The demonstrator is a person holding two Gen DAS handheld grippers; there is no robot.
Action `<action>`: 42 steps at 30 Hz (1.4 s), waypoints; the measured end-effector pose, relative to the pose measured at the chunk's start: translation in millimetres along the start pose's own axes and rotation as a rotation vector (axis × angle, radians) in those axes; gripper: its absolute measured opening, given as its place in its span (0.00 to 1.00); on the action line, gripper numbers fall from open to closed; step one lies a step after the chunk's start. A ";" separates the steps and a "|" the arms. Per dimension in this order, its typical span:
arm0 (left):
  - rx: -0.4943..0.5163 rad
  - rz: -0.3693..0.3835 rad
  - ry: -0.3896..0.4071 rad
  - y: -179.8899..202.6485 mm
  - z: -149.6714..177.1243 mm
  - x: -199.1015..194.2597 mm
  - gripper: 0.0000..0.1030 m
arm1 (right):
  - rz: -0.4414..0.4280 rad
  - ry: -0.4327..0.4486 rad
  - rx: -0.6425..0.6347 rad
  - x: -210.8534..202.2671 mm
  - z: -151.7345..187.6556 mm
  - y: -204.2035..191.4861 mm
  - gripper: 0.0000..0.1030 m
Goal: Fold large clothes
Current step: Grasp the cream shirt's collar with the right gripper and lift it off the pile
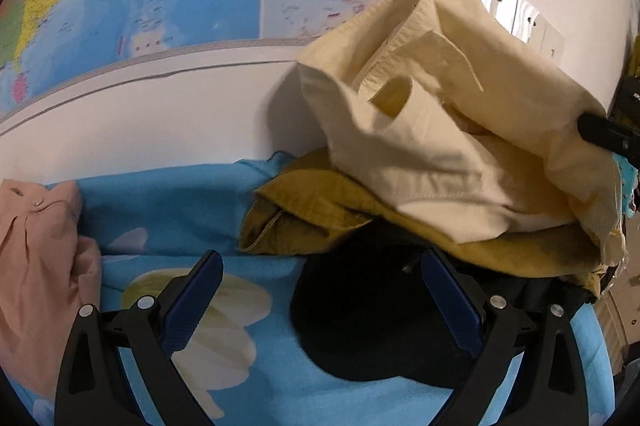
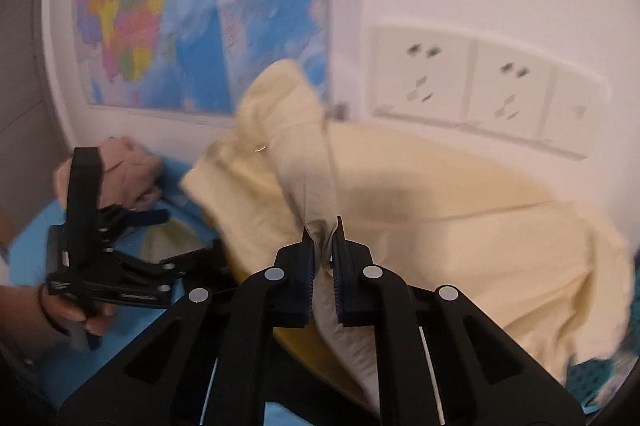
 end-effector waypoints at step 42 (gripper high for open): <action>0.079 0.560 0.195 120.1 -116.8 62.7 0.01 | 0.295 0.378 0.031 -187.0 -151.9 125.9 0.02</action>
Point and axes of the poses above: each gripper's, at about its wrist camera, not at the fingertips, and x roughly the way its jaws point, y to its right, z to its underside, the point moved 8 cm from there along x, roughly the way its jaws point, and after that the axes turned 15 degrees about y, right-handed, at the moved point
